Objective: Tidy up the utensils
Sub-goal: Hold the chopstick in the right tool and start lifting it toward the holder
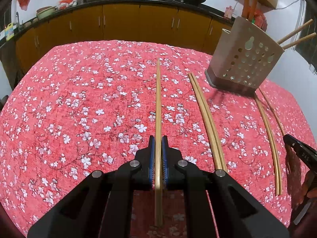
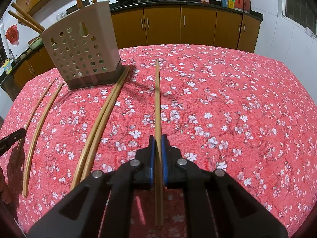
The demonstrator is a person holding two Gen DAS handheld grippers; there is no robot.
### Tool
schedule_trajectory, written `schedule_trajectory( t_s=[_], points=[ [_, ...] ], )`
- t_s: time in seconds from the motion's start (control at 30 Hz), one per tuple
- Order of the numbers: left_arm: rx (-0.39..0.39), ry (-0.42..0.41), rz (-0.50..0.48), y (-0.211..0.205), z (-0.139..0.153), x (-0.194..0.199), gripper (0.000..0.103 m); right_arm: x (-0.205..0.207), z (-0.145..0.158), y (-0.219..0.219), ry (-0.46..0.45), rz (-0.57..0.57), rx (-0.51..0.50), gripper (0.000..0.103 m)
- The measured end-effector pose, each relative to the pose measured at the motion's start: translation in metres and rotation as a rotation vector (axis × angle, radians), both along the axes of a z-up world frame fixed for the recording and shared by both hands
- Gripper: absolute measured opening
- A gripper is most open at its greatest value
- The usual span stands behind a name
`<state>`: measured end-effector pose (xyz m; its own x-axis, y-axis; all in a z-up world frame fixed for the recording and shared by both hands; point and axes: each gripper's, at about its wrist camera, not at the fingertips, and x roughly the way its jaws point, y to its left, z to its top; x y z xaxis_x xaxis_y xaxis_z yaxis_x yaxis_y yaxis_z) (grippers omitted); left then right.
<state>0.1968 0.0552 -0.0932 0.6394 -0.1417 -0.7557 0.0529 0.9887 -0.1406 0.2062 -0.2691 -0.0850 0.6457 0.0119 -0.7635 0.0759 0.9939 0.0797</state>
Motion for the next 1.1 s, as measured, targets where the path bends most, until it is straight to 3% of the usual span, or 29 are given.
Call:
schedule_trajectory(
  t_s=[1.1],
  points=[
    [-0.040, 0.003, 0.022, -0.0069, 0.0036, -0.0058, 0.009, 0.0007, -0.0004, -0.0002, -0.001, -0.001, 0.012, 0.009]
  ],
)
